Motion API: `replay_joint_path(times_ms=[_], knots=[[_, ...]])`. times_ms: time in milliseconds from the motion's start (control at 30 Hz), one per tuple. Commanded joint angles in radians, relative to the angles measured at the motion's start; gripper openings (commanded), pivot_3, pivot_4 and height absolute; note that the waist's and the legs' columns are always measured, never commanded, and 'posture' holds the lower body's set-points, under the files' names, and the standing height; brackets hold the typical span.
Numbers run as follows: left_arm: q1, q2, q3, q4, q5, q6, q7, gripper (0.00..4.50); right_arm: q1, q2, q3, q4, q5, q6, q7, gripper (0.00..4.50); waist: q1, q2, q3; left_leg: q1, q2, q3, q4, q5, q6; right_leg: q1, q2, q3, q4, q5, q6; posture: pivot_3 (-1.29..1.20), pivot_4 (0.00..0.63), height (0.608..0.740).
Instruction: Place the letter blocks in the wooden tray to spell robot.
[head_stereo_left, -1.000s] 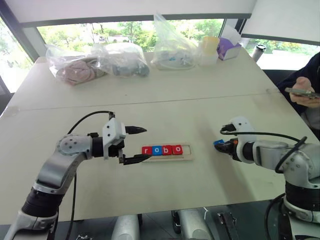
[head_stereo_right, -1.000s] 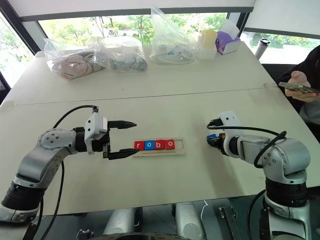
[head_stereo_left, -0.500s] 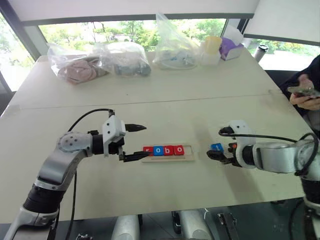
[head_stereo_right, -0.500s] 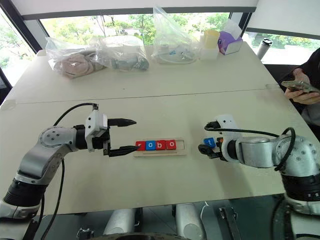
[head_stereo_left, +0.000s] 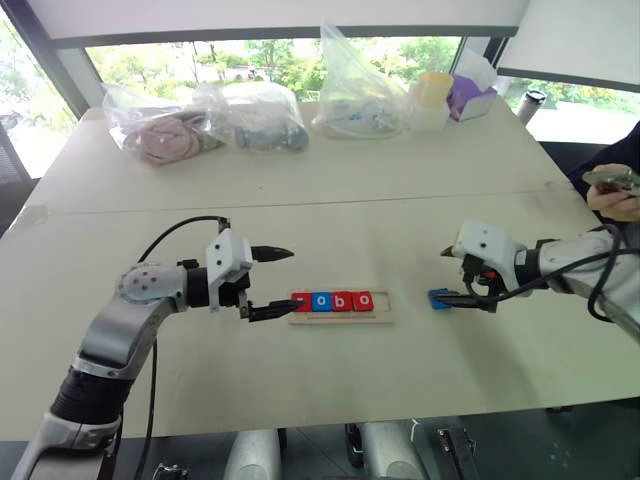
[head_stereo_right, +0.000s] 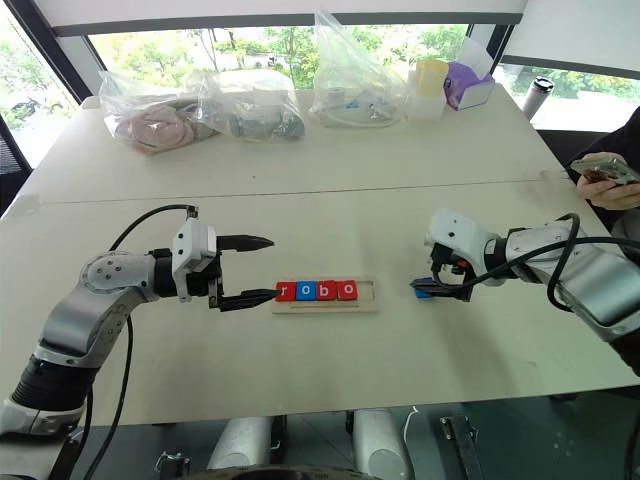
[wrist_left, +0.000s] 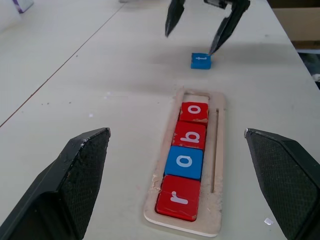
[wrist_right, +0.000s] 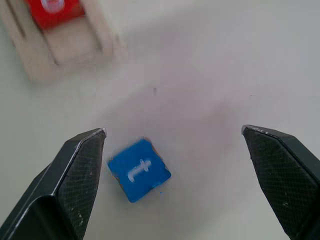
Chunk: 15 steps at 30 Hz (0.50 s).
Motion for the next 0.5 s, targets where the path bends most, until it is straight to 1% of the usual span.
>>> replay_joint_path(times_ms=[33, 133, 367, 433, 467, 500], knots=[[-0.005, 0.009, 0.012, -0.031, -0.005, -0.007, 0.002, 4.5, -0.008, 0.036, -0.03, 0.108, -0.092, -0.141, 0.148, 4.48, 0.0, 0.0, 0.0, 0.0, 0.0, 0.0, 0.0, 0.0, 0.0, 0.0, 0.0, 0.0, 0.001, 0.001, -0.001, 0.0, 0.15, 0.74], [0.009, 0.016, 0.018, -0.045, -0.006, -0.004, 0.008, 4.5, -0.013, 0.081, -0.059, 0.173, -0.117, -0.169, 0.227, 4.48, -0.001, 0.0, 0.0, 0.001, 0.0, -0.001, -0.001, 0.0, 0.0, 0.0, 0.001, 0.0, 0.001, 0.001, -0.002, 0.0, 0.15, 0.74], [0.021, 0.028, 0.024, -0.06, -0.012, 0.003, 0.018, 4.5, -0.005, 0.165, -0.099, 0.221, -0.201, -0.169, 0.274, 4.48, 0.001, 0.0, 0.0, 0.001, 0.0, -0.002, 0.0, 0.0, 0.0, 0.001, 0.002, 0.0, 0.002, 0.002, -0.002, 0.0, 0.15, 0.74], [0.019, 0.03, 0.023, -0.06, -0.011, 0.004, 0.019, 4.5, -0.008, 0.18, -0.114, 0.232, -0.218, -0.159, 0.281, 3.94, 0.001, 0.0, 0.0, 0.001, 0.0, -0.002, 0.0, 0.0, 0.0, 0.001, 0.002, 0.0, 0.002, 0.002, -0.002, 0.0, 0.15, 0.74], [0.019, 0.03, 0.023, -0.06, -0.011, 0.004, 0.019, 4.5, -0.007, 0.185, -0.121, 0.233, -0.224, -0.155, 0.286, 3.61, 0.0, 0.0, 0.0, 0.002, 0.0, -0.002, 0.001, 0.0, 0.0, 0.002, 0.002, 0.0, 0.002, 0.002, -0.002, 0.0, 0.15, 0.74], [0.018, 0.03, 0.021, -0.06, -0.01, 0.004, 0.02, 4.5, -0.006, 0.19, -0.129, 0.234, -0.228, -0.15, 0.29, 3.15, 0.0, 0.0, 0.0, 0.002, 0.0, -0.002, 0.0, 0.0, 0.0, 0.002, 0.002, 0.0, 0.002, 0.002, -0.002, 0.0, 0.15, 0.74]])
